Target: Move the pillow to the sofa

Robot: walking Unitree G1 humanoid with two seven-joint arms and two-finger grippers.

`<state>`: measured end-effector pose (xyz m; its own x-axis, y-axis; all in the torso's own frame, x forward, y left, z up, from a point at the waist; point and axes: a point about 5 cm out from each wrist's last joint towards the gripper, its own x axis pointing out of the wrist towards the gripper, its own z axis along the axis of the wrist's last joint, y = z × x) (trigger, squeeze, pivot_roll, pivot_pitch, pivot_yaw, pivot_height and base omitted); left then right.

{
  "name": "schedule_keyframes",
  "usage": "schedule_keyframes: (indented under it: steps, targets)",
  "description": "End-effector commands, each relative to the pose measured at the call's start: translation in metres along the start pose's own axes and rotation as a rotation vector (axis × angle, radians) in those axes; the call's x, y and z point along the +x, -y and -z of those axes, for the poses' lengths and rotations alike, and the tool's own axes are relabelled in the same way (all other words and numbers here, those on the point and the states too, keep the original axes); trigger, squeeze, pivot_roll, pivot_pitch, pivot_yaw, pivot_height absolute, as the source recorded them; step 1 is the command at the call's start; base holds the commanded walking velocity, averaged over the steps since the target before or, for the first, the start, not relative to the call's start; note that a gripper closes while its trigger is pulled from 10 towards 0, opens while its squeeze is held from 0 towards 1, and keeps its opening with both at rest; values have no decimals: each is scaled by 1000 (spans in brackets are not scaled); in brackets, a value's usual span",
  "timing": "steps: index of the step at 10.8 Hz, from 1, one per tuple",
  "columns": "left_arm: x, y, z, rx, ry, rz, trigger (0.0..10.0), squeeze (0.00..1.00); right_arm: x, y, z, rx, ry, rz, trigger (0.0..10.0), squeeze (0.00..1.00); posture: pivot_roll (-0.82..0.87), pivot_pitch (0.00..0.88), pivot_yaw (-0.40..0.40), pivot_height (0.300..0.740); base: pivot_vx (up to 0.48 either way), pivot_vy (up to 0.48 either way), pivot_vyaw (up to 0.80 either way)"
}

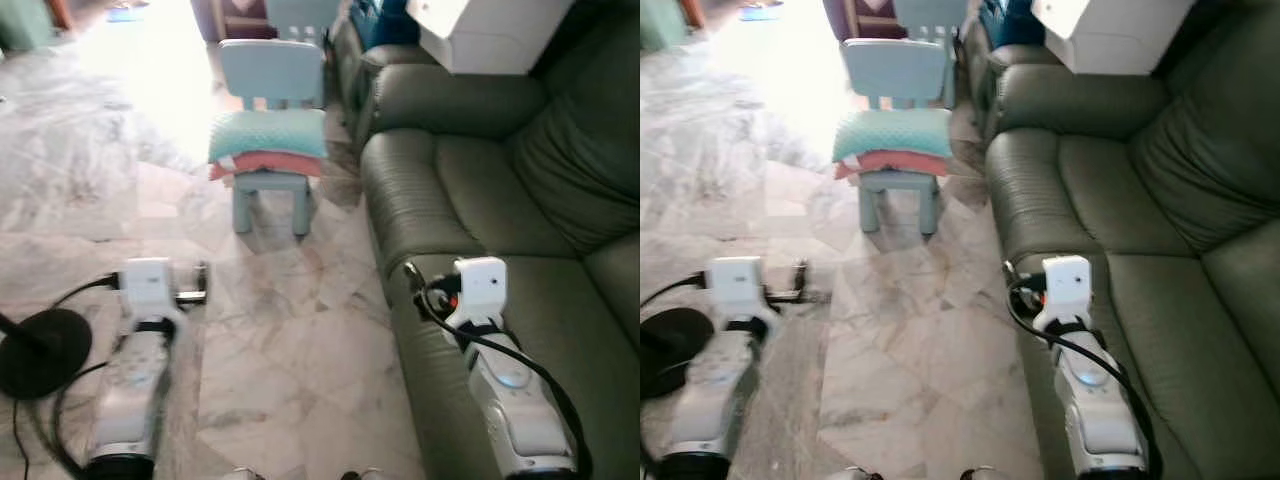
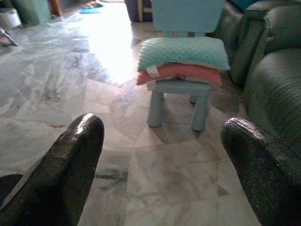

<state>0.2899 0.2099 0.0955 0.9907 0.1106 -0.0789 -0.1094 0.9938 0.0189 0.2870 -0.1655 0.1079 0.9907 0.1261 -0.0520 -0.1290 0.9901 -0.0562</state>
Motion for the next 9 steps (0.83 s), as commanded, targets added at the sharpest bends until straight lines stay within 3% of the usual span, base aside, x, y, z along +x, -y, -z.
schedule_keyframes:
  steps: [1,3,5,9]
  targets:
    - [2,4,1,-8,-16,8,10000,0,-2,6,0,-3,-1,23,10000,0,-117,133,-36,740,0,0,0]
    - [4,4,0,-9,-16,16,10000,0,-2,5,1,0,0,24,10000,0,-117,131,-33,740,0,0,0]
    - [5,4,2,-40,-37,14,10000,0,-1,5,1,0,-1,24,10000,0,-117,124,-30,740,0,480,0]
    - [10,5,2,-6,-48,34,10000,0,0,4,1,1,1,27,10000,0,-120,113,-22,740,0,480,0]
